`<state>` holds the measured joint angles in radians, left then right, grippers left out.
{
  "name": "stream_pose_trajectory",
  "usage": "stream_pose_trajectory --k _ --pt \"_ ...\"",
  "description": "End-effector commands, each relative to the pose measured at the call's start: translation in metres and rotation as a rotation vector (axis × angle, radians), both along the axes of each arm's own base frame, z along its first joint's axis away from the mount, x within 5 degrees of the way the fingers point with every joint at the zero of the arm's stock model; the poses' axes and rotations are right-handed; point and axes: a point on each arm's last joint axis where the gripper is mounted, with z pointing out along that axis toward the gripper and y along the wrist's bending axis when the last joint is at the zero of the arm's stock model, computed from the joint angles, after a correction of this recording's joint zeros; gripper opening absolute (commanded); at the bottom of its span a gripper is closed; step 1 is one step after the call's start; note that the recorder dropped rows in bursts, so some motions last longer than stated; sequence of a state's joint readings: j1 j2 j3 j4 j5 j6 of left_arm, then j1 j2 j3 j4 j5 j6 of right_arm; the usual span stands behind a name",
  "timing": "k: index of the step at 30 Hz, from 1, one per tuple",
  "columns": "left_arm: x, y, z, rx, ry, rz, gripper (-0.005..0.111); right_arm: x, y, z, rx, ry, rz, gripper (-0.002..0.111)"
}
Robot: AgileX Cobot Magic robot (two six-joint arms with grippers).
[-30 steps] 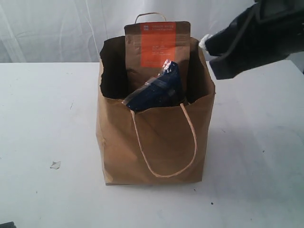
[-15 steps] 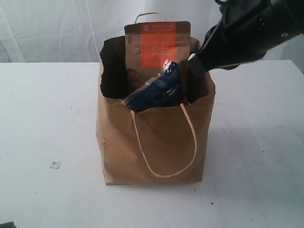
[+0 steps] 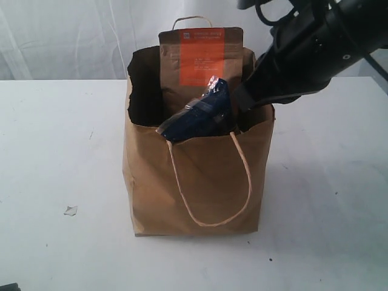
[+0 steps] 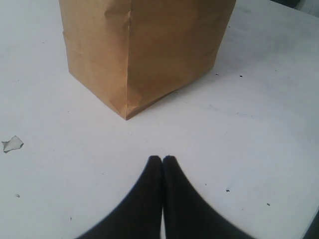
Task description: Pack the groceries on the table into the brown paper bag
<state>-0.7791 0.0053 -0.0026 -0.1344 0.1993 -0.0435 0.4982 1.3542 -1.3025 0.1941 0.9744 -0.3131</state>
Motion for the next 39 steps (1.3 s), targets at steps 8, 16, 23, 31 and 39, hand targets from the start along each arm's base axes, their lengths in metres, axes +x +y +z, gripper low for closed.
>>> stream_pose_trajectory --k 8,16,23,31,39 --pt "0.0 0.0 -0.001 -0.004 0.006 -0.002 0.0 0.008 0.004 -0.004 0.0 -0.016 -0.011 0.002" --pt "0.0 0.0 -0.001 -0.004 0.006 -0.002 0.0 0.008 0.003 -0.004 0.001 -0.019 -0.011 0.05" --pt "0.0 0.0 -0.001 -0.004 0.006 -0.002 0.0 0.006 0.002 0.006 0.044 -0.083 -0.018 0.055" --pt "0.0 0.0 -0.001 -0.004 0.006 -0.002 0.0 -0.026 -0.019 0.056 0.145 -0.323 -0.036 0.055" --pt "0.0 0.0 -0.001 -0.004 0.006 -0.002 0.0 -0.081 -0.05 0.1 0.232 -0.528 -0.046 0.028"
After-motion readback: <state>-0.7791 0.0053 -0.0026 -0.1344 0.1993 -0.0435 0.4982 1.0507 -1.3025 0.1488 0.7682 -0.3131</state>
